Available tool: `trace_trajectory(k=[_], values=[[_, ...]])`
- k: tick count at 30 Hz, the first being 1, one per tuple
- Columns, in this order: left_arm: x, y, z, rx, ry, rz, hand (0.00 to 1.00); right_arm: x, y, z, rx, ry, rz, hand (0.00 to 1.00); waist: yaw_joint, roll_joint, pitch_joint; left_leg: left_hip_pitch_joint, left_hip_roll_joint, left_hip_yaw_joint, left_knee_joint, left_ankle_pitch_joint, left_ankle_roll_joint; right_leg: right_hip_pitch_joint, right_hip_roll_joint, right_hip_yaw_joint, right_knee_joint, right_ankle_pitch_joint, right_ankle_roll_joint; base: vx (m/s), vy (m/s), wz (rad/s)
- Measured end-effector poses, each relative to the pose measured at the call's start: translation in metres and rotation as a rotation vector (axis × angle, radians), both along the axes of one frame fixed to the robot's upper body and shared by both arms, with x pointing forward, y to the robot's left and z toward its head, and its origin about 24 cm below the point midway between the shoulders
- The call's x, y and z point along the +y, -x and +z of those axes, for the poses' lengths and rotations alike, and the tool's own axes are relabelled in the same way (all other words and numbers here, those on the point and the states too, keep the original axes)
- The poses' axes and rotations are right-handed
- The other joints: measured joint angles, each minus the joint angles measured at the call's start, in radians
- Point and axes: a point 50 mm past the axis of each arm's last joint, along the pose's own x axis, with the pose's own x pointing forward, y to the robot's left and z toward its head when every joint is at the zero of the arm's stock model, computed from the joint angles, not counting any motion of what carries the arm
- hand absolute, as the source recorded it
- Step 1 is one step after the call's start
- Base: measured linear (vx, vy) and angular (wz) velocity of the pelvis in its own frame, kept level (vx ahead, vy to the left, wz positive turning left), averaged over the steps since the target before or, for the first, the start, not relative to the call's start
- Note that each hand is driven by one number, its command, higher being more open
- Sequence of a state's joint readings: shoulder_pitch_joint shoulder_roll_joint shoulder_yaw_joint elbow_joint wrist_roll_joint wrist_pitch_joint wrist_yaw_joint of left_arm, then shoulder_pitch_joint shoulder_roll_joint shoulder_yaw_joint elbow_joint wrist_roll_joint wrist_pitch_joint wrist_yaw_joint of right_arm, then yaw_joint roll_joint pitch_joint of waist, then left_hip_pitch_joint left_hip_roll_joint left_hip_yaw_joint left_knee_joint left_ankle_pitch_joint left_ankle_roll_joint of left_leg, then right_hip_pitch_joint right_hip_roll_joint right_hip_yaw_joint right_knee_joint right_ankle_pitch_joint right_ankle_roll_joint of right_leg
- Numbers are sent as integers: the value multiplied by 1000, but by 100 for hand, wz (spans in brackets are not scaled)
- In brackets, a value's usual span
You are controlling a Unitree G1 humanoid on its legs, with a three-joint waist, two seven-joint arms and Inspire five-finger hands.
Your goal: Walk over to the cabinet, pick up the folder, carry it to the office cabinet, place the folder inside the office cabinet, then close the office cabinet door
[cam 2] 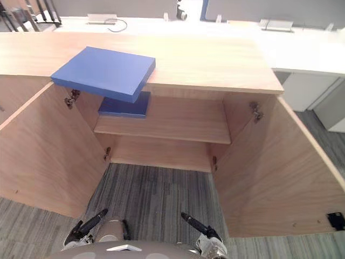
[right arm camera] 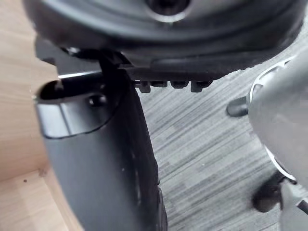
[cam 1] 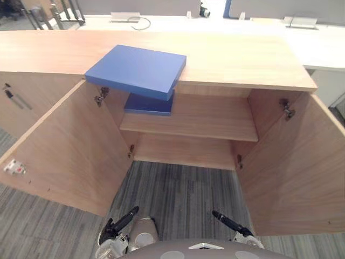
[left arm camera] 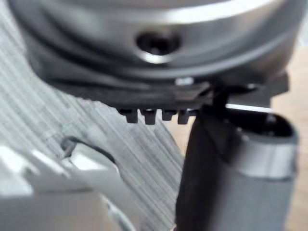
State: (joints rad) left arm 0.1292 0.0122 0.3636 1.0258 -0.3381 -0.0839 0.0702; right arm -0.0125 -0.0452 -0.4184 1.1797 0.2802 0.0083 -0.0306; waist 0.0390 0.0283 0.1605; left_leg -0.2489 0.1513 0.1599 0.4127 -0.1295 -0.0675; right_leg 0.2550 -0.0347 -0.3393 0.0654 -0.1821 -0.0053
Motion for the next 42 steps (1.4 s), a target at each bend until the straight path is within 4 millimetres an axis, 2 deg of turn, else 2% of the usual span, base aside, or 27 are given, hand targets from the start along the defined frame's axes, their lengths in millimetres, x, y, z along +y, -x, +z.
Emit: trace_trajectory(k=[1,2,3,4,5,9,11,16,19,22,24,27,31,32,33,36,39,40,42], values=[[-2,4,-2,15,6,-10,100,-4,0,1,-3,10,0,100,3,19,4,9,-6,-16,-26,83,36,10,1,11,2,-14,29,347,354,-9],[3,3,-1,15,0,-16,100,3,0,-1,4,-3,6,100,-3,-21,10,40,-51,-1,-53,80,37,23,-42,15,7,-17,52,269,257,3],[9,2,0,14,-22,-24,100,11,2,-2,9,-22,22,100,-3,-52,8,67,-90,18,-110,92,54,16,-80,16,12,-14,57,256,224,7],[10,2,1,15,-26,-29,100,15,1,-2,7,-31,27,100,-2,-59,4,74,-106,26,-135,98,64,7,-94,16,17,-12,59,230,211,-3],[11,3,1,20,-27,-32,100,17,-1,-2,-1,-39,35,100,-3,-74,-2,107,-134,35,-193,115,83,7,-121,15,24,4,82,187,185,-4],[4,6,-2,38,-10,-50,100,12,0,-1,-6,-13,69,100,-15,-50,-21,233,-196,39,-432,205,111,7,-159,16,37,59,92,100,145,0],[3,3,-1,31,-14,-80,100,12,-1,-1,-10,-10,76,100,-16,-49,-22,258,-210,35,-489,227,116,6,-166,14,36,65,98,19,67,7],[-1,-22,13,-108,-38,-114,100,14,-1,-1,-11,-1,108,100,-15,-54,-24,256,-235,10,-497,231,120,13,-182,-27,36,65,98,20,-10,16],[-9,-37,32,-298,23,-56,100,15,-1,-1,-12,2,134,100,-13,-54,-24,256,-239,-4,-502,234,125,22,-182,-43,31,64,97,3,-39,11],[-10,-47,41,-414,99,32,100,15,0,0,-19,10,164,100,-11,-52,-25,254,-242,-3,-502,235,126,26,-182,-44,18,56,88,-9,-43,0],[-9,-56,58,-530,138,98,100,18,-4,1,-28,18,221,100,-15,-54,-25,246,-247,-3,-503,233,123,24,-187,-53,18,36,93,-26,-46,1],[-8,-66,88,-683,138,85,100,19,-5,2,-38,17,253,100,-8,-54,-25,233,-255,-10,-503,240,127,24,-190,-77,7,15,92,-38,-63,9],[-1,-81,127,-871,99,84,100,19,2,1,-36,19,300,100,16,-54,-26,212,-261,-21,-502,258,124,26,-190,-95,-15,-8,116,-67,-81,13],[0,-85,151,-962,56,83,100,20,2,1,-38,15,304,100,17,-52,-28,202,-257,-31,-502,264,121,22,-187,-97,-14,-8,116,-70,-53,19],[1,-85,161,-1001,37,76,100,20,2,1,-38,14,304,100,21,-53,-28,200,-257,-34,-502,267,123,21,-187,-101,-14,-6,119,-64,-40,20],[3,-86,215,-1170,-175,-18,100,19,9,1,-33,16,295,100,39,-52,-51,177,-253,-55,-502,277,127,5,-175,-126,5,-2,123,-46,-45,22],[11,-81,246,-1262,-364,-29,100,19,11,1,-31,16,291,100,43,-49,-59,180,-249,-71,-502,279,129,2,-174,-130,25,8,114,-25,-7,18],[18,-76,260,-1287,-479,-22,100,19,11,1,-31,12,283,100,45,-46,-69,180,-247,-79,-502,276,127,2,-172,-134,33,16,111,-24,6,12],[22,-72,272,-1291,-599,-15,100,21,13,0,-31,3,265,100,53,-50,-80,181,-248,-85,-502,275,128,1,-172,-142,40,17,112,-25,-13,10]])
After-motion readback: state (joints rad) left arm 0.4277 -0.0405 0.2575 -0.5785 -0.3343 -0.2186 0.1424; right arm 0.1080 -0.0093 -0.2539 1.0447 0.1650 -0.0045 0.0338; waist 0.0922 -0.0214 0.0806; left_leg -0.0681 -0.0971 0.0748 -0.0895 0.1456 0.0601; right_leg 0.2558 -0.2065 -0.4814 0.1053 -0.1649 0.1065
